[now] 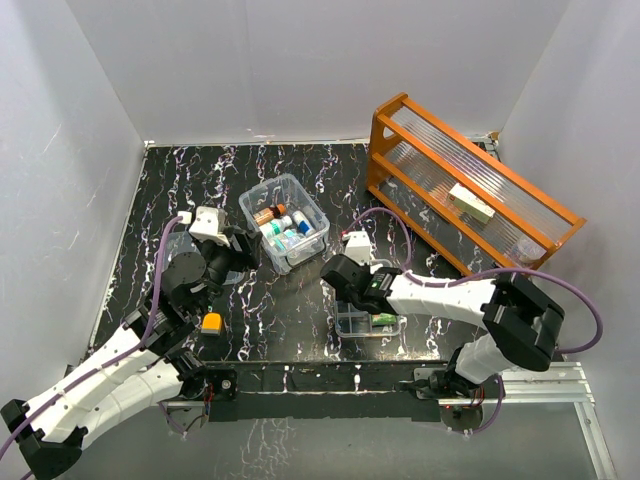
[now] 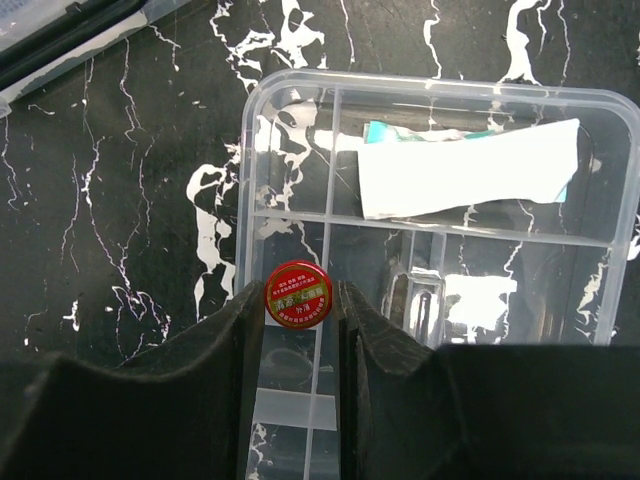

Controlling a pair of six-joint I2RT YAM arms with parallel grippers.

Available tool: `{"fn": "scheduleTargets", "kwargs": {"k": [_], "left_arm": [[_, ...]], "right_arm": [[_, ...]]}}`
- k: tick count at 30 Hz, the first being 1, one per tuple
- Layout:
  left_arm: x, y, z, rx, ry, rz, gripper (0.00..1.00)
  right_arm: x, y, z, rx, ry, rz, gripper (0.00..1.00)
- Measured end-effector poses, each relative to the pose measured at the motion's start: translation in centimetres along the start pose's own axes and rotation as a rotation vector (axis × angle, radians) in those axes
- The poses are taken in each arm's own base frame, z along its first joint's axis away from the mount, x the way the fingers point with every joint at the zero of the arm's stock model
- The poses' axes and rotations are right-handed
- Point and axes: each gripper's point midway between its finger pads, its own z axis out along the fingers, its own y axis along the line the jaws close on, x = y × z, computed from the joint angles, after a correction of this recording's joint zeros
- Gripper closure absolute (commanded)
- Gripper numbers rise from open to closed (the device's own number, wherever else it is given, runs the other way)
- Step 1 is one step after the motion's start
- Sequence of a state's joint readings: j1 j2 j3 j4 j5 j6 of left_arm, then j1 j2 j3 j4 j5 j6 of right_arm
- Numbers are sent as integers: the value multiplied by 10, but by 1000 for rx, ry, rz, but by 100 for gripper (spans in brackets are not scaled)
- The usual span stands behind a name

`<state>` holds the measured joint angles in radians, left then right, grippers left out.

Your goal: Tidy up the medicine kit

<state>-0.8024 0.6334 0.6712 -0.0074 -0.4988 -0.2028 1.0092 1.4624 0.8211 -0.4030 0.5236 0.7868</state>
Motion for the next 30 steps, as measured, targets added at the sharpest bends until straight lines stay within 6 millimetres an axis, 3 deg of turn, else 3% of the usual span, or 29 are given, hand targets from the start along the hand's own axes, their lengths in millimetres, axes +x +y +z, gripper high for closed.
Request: {"fn": "scheduleTargets", "kwargs": {"k": [30], "left_arm": [[2, 0, 1, -1, 6, 3, 37]], "right_arm": [[1, 11, 14, -1, 3, -38, 65]]}}
